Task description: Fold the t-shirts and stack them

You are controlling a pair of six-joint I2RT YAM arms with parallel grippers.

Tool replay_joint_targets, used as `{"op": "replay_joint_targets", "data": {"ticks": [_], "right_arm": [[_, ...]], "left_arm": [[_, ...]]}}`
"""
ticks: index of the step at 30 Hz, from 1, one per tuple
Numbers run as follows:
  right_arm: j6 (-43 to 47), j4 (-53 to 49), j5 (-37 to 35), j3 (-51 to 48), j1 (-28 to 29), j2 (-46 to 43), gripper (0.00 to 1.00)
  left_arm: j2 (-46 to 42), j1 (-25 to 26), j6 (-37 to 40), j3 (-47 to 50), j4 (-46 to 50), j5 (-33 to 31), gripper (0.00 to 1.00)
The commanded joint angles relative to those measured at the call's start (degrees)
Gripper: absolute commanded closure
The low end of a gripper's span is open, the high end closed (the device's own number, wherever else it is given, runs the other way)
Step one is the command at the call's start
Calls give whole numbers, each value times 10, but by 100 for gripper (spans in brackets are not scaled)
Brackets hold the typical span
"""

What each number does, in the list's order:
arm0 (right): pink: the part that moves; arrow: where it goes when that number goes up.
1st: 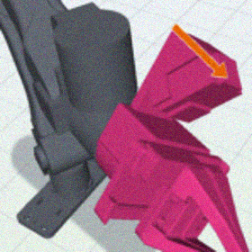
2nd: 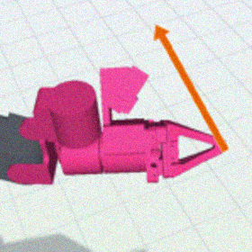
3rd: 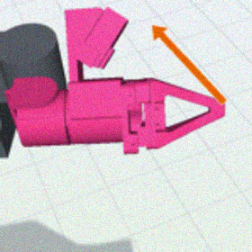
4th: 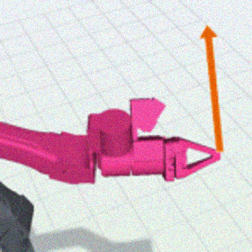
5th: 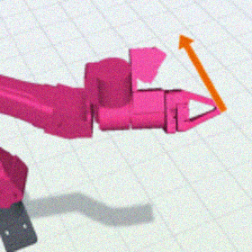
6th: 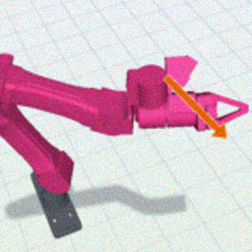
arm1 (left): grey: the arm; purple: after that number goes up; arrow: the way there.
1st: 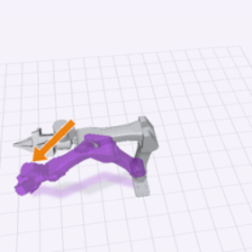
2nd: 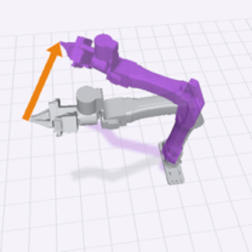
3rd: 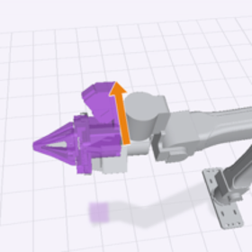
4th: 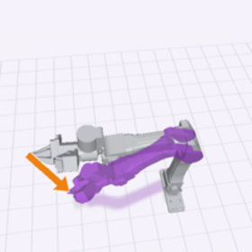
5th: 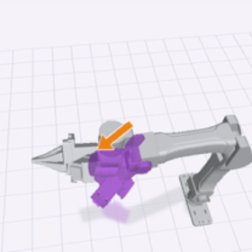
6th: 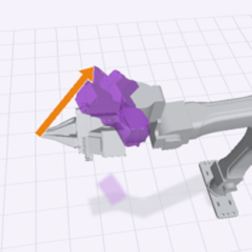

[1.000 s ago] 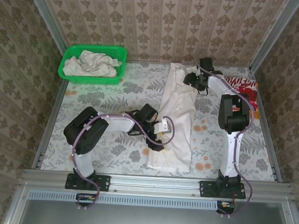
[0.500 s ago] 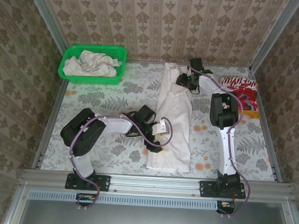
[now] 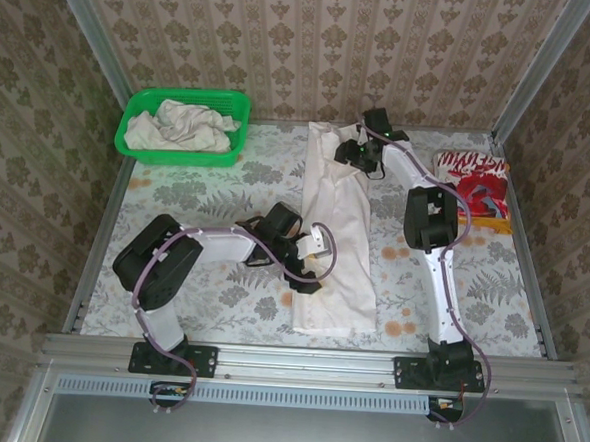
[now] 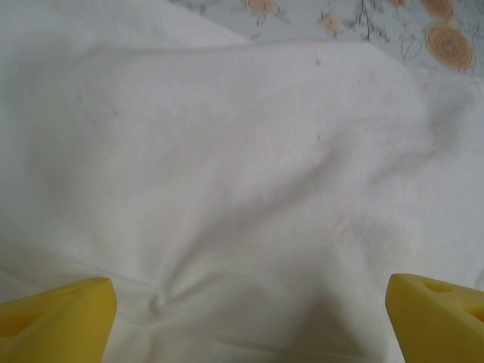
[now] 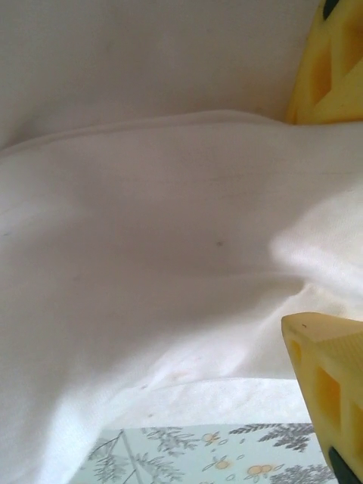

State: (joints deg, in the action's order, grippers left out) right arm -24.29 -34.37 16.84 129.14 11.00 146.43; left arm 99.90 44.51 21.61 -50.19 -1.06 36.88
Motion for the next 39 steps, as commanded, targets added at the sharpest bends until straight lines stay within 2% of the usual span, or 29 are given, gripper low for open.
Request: {"op": "replay_joint_targets", "data": {"ticks": [1,5,12,15,18,23,25,28,33,37,39], "right_arm": [[33,34,20,-84,0,-109,35],[85,126,20,-254,-1,-233,20],[194,222,16,-529,1,-445,2],[260,264,39,-639,8,-536,0],[330,242,54,-709,38,-610,0],[455,133,43,-757,136,-682,0],[495,79,75,-770,182,-701,0],[519,42,64,-786,246,-718,0],[553,-27,-6,-794,353,-728,0],[566,-54,-34,-801,397,-733,0],[568,-66,-40,-800,411,-728,3]], "left_arm": [[-44,-7,-27,-3,-46,17,4],[-83,-21,-19,6,-42,28,0],[-181,-66,43,29,77,30,0],[-233,-85,60,36,135,22,0],[-284,-102,68,45,183,13,0],[-372,-112,78,74,243,2,0],[-411,-114,84,93,255,-16,0],[-461,-116,100,115,280,-17,0],[-512,-118,105,127,326,-13,0],[-528,-121,109,141,331,-15,0],[-527,-122,108,143,329,-15,0]]}}
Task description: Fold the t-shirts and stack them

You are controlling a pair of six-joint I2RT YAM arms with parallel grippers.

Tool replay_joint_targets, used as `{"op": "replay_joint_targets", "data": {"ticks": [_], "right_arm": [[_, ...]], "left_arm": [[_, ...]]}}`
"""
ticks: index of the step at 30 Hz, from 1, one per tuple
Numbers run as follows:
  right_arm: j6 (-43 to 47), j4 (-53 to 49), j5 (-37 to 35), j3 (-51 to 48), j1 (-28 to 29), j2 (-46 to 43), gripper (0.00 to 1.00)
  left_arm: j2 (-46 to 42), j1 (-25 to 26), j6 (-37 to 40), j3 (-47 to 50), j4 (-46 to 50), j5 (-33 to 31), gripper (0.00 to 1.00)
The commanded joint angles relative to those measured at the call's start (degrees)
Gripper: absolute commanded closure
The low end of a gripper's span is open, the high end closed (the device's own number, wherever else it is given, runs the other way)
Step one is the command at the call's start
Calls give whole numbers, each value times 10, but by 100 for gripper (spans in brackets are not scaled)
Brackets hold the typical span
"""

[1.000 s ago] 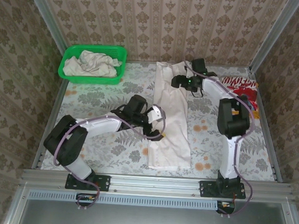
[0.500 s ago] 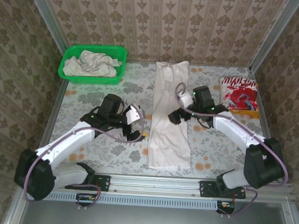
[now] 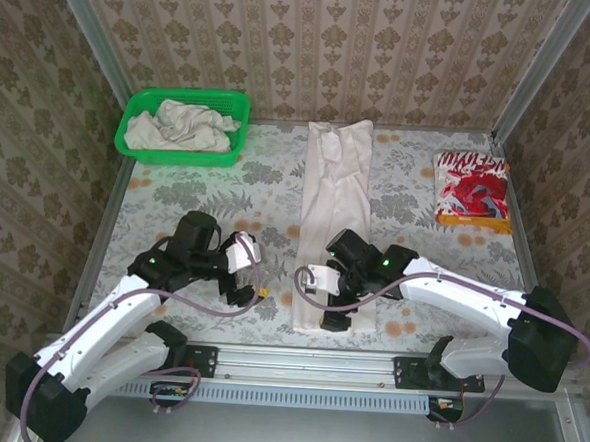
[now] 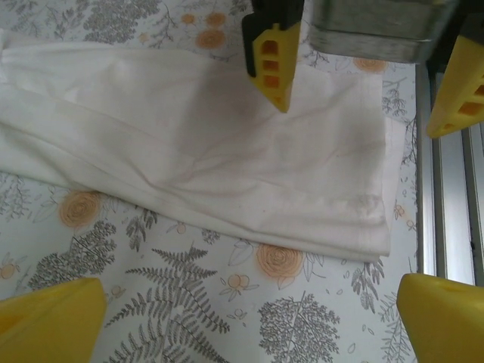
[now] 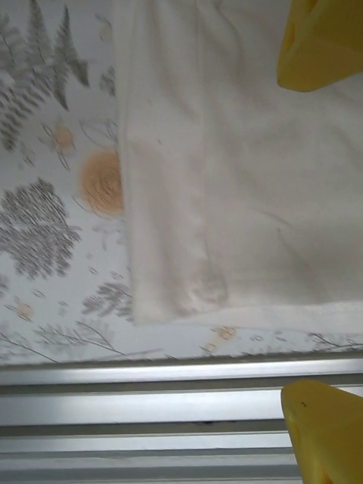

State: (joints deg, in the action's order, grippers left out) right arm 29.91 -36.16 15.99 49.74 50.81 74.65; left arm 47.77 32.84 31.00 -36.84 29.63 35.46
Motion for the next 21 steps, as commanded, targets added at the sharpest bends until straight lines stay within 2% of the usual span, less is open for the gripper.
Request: {"op": "replay_joint_targets", "data": {"ticks": [1,7,9,14,15,18,21], "right_arm": [[30,-55,-37,-7,21,-5,5],[38,-52,-55,-22,61,31,15],[33,-37,-56,-24,67,43,21],[23,9,-65,-37,79,80,27],[23,18,-69,-38,81,87,32],[24,29,-79,-41,83,106,40],[29,39,-95,-49,87,121,40]], "left_arm": [[-5,-5,14,11,20,0,0],[-6,-7,18,20,12,4,0],[-6,-8,17,23,11,4,0],[-4,-10,19,27,6,5,0],[-4,-10,19,26,5,5,0],[-4,-13,20,26,5,5,0],[-3,-14,20,28,5,6,0]]}}
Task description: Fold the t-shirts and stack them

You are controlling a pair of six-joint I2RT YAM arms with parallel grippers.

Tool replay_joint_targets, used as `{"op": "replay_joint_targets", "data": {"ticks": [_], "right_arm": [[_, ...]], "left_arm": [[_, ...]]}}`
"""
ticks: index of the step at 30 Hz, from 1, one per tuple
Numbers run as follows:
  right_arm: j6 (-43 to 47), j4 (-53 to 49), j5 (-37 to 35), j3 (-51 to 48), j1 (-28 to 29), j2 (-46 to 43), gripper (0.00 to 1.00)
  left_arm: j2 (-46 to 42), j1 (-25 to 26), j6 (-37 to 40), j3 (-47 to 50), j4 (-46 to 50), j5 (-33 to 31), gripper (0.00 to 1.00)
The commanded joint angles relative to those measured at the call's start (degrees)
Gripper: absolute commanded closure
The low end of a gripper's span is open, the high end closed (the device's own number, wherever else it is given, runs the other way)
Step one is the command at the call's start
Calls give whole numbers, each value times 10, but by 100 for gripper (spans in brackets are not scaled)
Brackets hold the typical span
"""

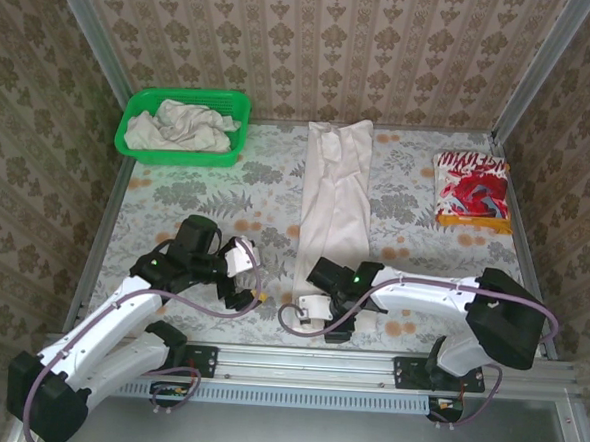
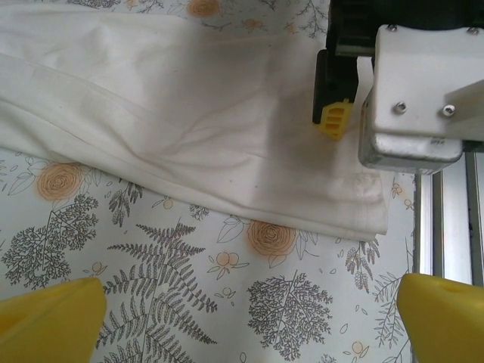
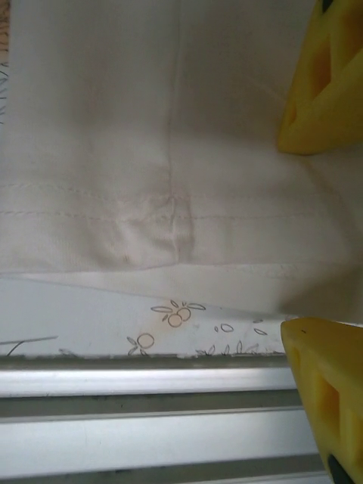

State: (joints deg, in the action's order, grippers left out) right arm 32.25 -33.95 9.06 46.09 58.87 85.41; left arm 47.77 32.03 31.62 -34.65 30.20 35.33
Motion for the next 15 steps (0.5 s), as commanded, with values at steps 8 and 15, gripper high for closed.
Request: {"op": "replay_joint_targets", "data": {"ticks": [8,15], "right_arm": [[19,27,-77,-31,23,33,28],[14,30,-117,-42,27,44,68]], "left_arm": [[-3,-7,14,9,-4,8,0],[1,-8,14,9,-8,9,0]]}}
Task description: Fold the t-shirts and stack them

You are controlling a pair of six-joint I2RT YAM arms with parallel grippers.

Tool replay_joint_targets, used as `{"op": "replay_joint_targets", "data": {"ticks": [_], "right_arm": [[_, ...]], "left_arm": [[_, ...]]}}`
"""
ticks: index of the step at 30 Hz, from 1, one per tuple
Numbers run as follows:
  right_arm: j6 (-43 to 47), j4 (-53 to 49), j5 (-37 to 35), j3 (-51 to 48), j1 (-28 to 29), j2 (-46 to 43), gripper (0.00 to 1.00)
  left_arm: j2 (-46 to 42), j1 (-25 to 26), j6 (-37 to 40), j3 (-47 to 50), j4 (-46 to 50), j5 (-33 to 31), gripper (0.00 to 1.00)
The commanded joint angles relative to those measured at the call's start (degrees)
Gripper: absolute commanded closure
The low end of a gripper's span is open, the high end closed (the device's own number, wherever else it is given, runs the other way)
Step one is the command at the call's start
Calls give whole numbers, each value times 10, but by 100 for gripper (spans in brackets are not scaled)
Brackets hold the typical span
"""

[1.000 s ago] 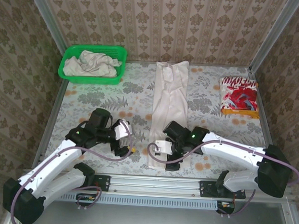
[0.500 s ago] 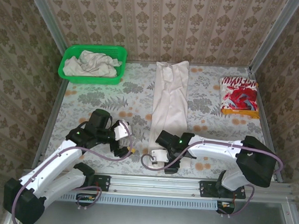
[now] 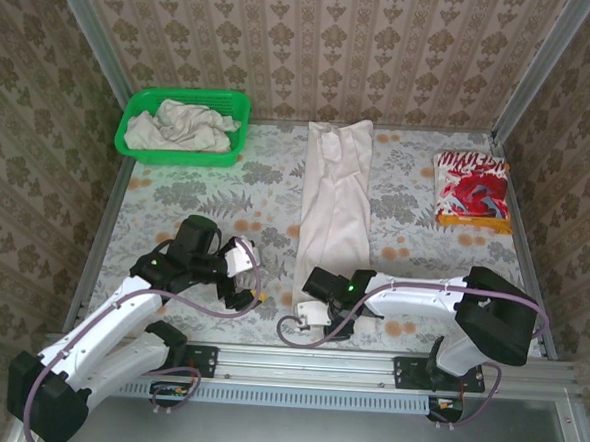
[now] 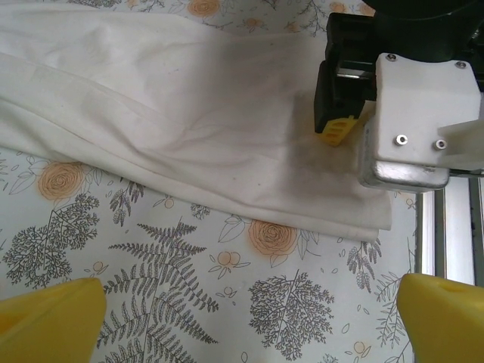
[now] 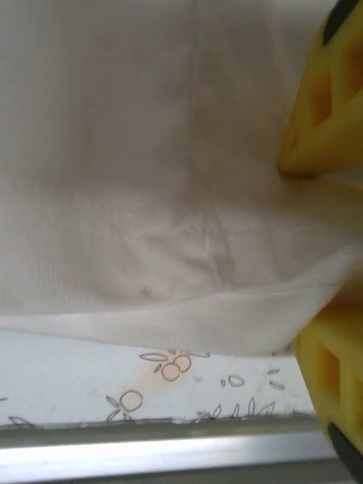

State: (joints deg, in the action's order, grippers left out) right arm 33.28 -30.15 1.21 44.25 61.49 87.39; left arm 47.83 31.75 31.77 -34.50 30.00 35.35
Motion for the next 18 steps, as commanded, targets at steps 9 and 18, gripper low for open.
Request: {"op": "replay_joint_targets", "data": {"ticks": [9,18], "right_arm": [[-8,-32,-5,-6,-18,-36,100],[32,-153,29,88,-86,-107,100]], "left_arm": [[2,-6,12,3,-12,10,0],[3,-9,10,5,-38,3,0]]}}
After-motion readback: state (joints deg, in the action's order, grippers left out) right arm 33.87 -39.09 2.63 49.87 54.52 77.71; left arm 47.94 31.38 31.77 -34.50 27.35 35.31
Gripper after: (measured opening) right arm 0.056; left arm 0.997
